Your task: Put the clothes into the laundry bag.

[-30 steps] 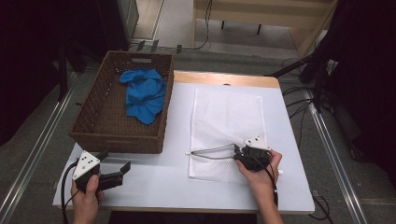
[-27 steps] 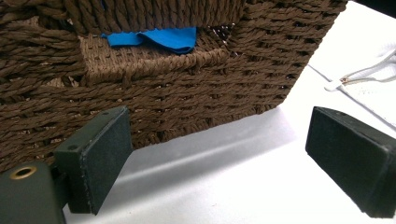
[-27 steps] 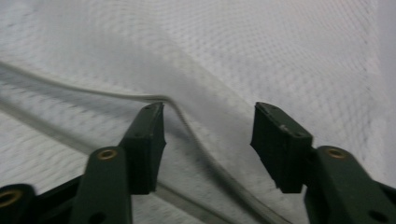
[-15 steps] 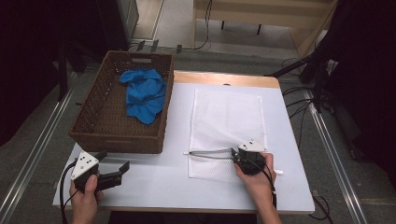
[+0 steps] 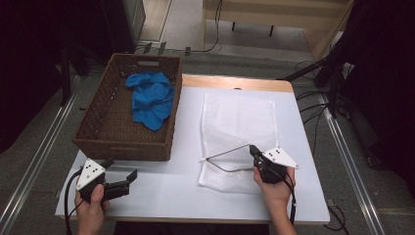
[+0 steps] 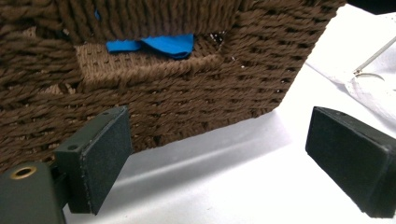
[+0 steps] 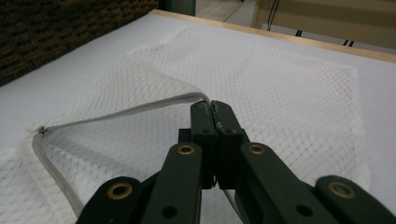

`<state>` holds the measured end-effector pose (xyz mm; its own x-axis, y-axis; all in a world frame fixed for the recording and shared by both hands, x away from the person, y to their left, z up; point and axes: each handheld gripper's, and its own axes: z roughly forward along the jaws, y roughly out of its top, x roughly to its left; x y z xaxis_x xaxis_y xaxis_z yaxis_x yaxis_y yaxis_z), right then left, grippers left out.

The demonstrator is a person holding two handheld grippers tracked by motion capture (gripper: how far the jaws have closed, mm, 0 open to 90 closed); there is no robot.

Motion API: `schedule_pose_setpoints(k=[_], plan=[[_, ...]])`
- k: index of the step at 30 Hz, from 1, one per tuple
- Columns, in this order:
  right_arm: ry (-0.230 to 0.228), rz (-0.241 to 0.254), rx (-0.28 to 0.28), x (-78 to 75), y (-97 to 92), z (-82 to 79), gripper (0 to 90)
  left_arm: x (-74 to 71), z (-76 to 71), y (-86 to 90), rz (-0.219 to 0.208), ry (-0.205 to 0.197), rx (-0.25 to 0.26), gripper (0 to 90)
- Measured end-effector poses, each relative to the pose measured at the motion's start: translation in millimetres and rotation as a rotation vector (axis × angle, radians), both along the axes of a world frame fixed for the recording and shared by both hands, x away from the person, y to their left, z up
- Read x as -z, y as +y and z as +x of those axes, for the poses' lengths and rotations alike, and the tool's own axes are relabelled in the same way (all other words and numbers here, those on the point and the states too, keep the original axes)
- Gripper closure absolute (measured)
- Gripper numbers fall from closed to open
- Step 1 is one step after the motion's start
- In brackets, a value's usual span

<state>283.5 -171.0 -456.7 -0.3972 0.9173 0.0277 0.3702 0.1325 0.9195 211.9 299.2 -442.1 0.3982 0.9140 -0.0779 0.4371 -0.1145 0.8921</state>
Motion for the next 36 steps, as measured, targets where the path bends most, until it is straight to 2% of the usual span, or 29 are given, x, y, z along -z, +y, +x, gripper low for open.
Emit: schedule_pose_setpoints(k=[1,3,4,8,9,10,12,13,14,17,18,19,21,23,26,27,31,34,35,36], plan=[[-0.010,0.029,-0.002,-4.2,-1.6,1.5,90.0,-1.2,-0.4,-0.1,-0.003,-0.002,0.002,7.3],[-0.013,0.048,-0.008,-9.0,-2.8,3.2,90.0,-9.1,-1.7,-2.9,-0.015,-0.027,0.000,7.3],[-0.013,0.048,-0.008,-9.0,-2.8,3.2,90.0,-9.1,-1.7,-2.9,-0.015,-0.027,0.000,7.2],[-0.026,0.061,-0.026,-17.7,-4.2,2.8,90.0,-27.5,-6.6,-10.1,-0.034,-0.067,0.024,7.3],[-0.016,0.076,-0.039,-21.6,-5.4,3.4,90.0,-35.3,-7.5,-14.1,-0.034,-0.079,0.034,7.3],[-0.016,0.076,-0.039,-21.6,-5.4,3.4,90.0,-35.3,-7.5,-14.1,-0.034,-0.079,0.034,7.2],[0.042,0.102,-0.071,-21.9,-5.9,7.7,90.0,-44.2,-4.5,-18.7,-0.037,-0.083,0.041,7.3],[0.052,0.104,-0.075,-20.5,-5.5,8.1,90.0,-44.2,-4.5,-18.7,-0.037,-0.083,0.041,7.2],[0.062,0.100,-0.084,-19.0,-4.9,8.5,90.0,-50.9,-1.5,-22.0,-0.051,-0.094,0.033,7.2],[0.083,0.094,-0.098,-15.9,-1.8,8.9,90.0,-59.2,2.8,-26.5,-0.046,-0.097,0.037,7.3],[0.082,0.091,-0.104,-15.4,-0.9,9.3,90.0,-68.7,9.7,-32.3,-0.021,-0.094,0.043,7.2],[0.085,0.092,-0.107,-15.3,0.2,9.2,90.0,-68.7,9.7,-32.3,-0.021,-0.094,0.043,7.3],[0.084,0.085,-0.112,-15.1,1.4,9.2,90.0,-78.0,18.7,-36.5,0.001,-0.091,0.050,7.2],[0.086,0.085,-0.115,-15.3,2.0,8.7,90.0,-85.6,29.9,-38.1,0.017,-0.093,0.033,7.2],[0.084,0.085,-0.119,-15.6,2.3,8.2,90.0,-94.8,47.2,-35.7,0.000,-0.093,0.009,7.2],[0.083,0.087,-0.120,-15.7,2.4,7.8,90.0,-99.0,58.8,-33.7,-0.014,-0.083,0.001,7.1],[0.084,0.082,-0.122,-14.9,2.4,7.8,90.0,-102.9,74.5,-31.8,-0.007,-0.073,-0.024,7.1],[0.083,0.080,-0.123,-14.8,2.5,7.9,90.0,-106.7,88.5,-28.6,0.000,-0.082,-0.061,7.0],[0.082,0.080,-0.123,-14.7,2.6,7.9,90.0,-109.4,98.9,-26.3,0.005,-0.076,-0.074,6.6],[0.082,0.080,-0.123,-14.7,2.6,7.9,90.0,-109.4,98.9,-26.3,0.005,-0.076,-0.074,3.7]])
